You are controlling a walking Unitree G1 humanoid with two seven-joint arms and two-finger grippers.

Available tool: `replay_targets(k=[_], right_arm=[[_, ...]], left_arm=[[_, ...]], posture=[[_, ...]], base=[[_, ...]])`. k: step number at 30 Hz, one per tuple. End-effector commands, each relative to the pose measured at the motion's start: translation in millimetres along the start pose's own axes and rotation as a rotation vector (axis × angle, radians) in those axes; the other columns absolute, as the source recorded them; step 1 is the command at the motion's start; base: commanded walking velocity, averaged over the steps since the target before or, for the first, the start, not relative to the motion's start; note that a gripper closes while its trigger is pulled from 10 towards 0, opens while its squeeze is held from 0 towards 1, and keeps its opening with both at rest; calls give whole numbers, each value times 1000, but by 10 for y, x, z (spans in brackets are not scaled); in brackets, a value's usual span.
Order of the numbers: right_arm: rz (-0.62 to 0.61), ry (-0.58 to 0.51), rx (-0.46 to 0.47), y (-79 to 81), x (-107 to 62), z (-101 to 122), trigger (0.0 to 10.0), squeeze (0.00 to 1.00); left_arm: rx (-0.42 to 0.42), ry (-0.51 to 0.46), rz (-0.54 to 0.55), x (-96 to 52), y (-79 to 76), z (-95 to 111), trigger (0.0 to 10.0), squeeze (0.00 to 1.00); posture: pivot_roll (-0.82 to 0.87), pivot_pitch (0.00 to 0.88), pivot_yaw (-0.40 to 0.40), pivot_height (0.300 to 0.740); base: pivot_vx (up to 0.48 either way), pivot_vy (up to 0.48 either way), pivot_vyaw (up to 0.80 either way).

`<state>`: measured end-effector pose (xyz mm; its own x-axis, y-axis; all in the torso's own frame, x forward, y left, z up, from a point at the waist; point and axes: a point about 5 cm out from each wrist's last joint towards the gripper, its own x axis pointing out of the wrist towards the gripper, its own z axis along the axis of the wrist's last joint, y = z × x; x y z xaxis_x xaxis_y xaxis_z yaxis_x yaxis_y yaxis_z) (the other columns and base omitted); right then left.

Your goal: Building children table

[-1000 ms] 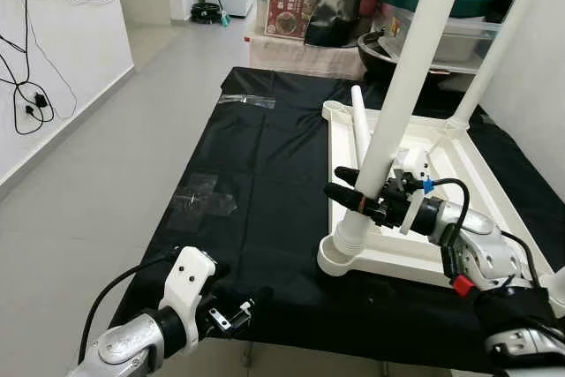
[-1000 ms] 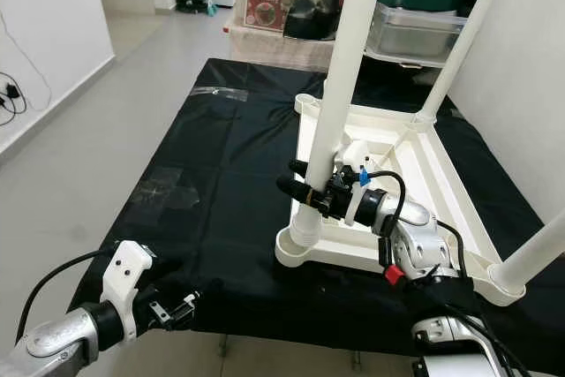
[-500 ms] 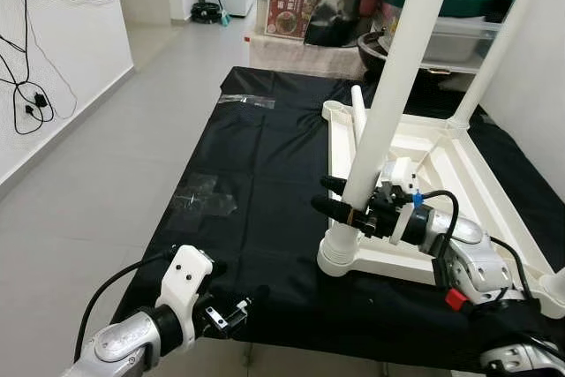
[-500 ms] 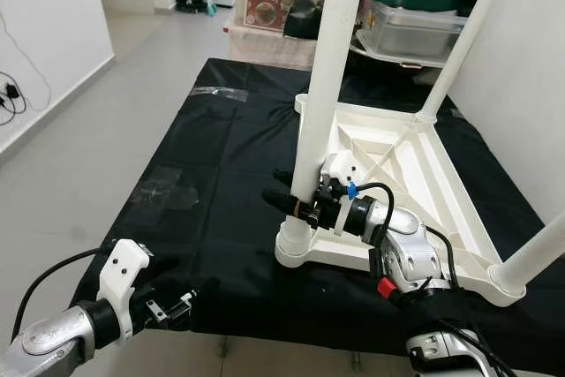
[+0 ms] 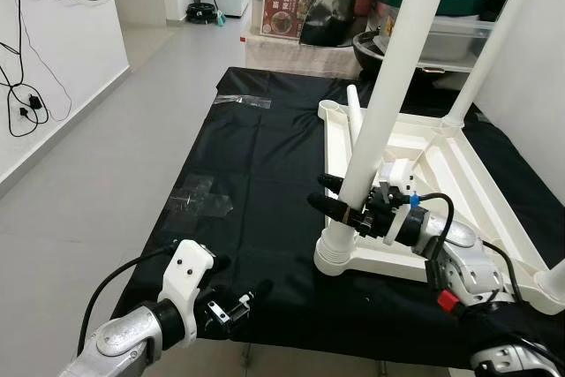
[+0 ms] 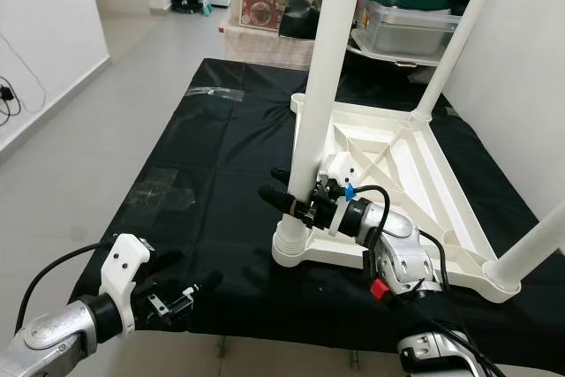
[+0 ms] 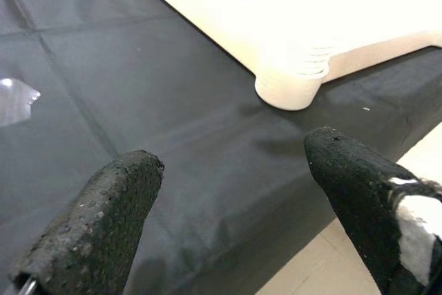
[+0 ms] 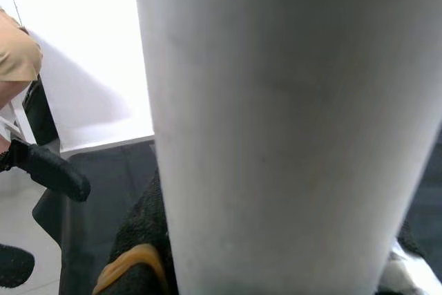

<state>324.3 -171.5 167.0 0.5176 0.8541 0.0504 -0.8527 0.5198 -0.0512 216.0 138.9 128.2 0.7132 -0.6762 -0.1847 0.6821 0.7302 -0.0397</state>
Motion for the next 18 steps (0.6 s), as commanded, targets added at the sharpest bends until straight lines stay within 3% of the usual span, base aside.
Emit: replay_targets(k=[1,7,18], right_arm=[[18,29,88,34,49,-157,0,0],[-13,-14,129,-7,93,-161,0,0],[-171,-51,96,47,-110,-233,0,0]], left_arm=[[-17,5,-12,19,-5,-11,10000,0],[-16,6,-10,13,-3,-9,10000,0],[-22,12,1,-3,0,-37,10000,0]], posture=[[91,0,-90,740],[99,0,-99,740],[81,0,-94,740]], base=[[0,0,0],[0,0,0],[0,0,0]])
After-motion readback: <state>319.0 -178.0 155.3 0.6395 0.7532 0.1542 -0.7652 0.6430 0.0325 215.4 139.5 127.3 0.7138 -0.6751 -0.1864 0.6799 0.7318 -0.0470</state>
